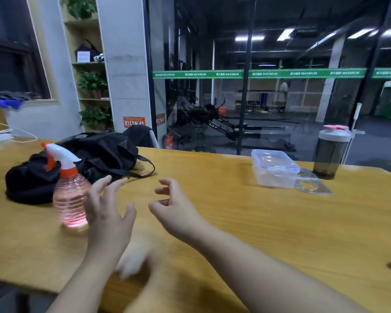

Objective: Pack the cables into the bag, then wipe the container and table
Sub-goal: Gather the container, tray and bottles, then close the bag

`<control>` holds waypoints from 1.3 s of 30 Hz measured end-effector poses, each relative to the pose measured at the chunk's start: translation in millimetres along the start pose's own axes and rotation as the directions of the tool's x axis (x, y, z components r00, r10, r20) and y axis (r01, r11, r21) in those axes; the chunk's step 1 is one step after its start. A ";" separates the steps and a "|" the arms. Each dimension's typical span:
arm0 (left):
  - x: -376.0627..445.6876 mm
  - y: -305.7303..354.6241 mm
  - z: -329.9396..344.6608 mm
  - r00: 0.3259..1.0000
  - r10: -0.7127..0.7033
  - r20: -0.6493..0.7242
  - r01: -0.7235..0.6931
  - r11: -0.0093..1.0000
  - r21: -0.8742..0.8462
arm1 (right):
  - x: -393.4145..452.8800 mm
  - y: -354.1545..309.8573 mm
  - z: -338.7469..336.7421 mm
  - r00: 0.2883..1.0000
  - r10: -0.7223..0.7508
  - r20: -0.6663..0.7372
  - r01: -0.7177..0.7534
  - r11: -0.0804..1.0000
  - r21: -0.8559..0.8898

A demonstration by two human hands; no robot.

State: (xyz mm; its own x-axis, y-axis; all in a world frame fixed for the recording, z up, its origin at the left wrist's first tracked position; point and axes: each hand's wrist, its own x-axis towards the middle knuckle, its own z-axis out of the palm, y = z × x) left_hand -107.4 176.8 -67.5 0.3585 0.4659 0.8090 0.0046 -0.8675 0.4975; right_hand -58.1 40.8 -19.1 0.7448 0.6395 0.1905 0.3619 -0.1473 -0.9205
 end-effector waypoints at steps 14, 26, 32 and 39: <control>29.9 -85.3 1.6 0.853 -0.521 -0.029 0.521 0.849 0.084 | 10.9 -12.1 32.9 1.000 0.013 -0.025 -0.013 0.999 0.038; 38.5 -71.9 5.0 0.840 -0.542 -0.012 0.542 0.837 0.076 | 23.3 -15.0 11.6 0.998 0.050 -0.046 -0.051 0.998 -0.025; 33.2 1.9 34.8 0.928 -0.341 0.147 0.353 0.933 -0.066 | 35.5 -25.8 4.9 0.994 0.000 -0.113 -0.003 0.999 -0.033; 17.1 82.1 81.8 0.965 -0.107 0.238 0.158 0.966 -0.206 | 71.3 -16.3 -33.3 0.871 0.083 -0.484 -0.050 0.995 0.082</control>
State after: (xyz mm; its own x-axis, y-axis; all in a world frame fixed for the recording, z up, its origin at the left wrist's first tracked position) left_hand -24.5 99.2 -38.4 0.5675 0.5011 0.6534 -0.1315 -0.7282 0.6726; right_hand 7.8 63.7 20.8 0.9502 0.1799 0.2543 0.2773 -0.1163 -0.9537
